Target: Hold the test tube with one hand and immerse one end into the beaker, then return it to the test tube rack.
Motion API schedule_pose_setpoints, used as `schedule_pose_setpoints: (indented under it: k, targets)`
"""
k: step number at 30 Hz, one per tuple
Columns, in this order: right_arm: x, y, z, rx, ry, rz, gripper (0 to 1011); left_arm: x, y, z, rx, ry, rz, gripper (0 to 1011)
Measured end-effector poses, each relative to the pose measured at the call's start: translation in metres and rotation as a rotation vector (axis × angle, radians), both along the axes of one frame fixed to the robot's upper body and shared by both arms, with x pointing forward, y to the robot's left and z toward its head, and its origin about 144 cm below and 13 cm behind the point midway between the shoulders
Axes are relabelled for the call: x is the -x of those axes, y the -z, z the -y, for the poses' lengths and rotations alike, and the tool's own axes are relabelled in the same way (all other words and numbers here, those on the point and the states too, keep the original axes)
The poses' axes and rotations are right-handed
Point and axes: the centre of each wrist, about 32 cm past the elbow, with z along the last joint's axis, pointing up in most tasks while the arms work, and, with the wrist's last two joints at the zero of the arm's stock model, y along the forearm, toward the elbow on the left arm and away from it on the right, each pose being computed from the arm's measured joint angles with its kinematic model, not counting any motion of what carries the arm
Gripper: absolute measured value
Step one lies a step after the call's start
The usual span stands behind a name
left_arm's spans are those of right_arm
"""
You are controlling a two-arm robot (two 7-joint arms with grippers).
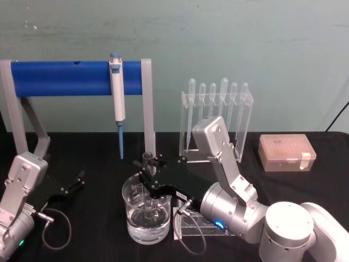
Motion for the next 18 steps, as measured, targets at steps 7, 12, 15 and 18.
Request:
schedule_pose_setpoints:
  k: [7, 12, 15, 18]
  targets:
    - [0.0000, 0.0000, 0.0000, 0.000, 0.000, 0.000, 225, 0.0000, 0.0000, 0.0000, 0.000, 0.000, 0.000, 1000]
    - [0.0000, 0.0000, 0.0000, 0.000, 0.000, 0.000, 225, 0.0000, 0.0000, 0.0000, 0.000, 0.000, 0.000, 1000]
    - [0.0000, 0.0000, 0.0000, 0.000, 0.000, 0.000, 225, 0.0000, 0.0000, 0.0000, 0.000, 0.000, 0.000, 1000]
    - [0.0000, 0.0000, 0.0000, 0.000, 0.000, 0.000, 225, 0.0000, 0.0000, 0.0000, 0.000, 0.000, 0.000, 1000]
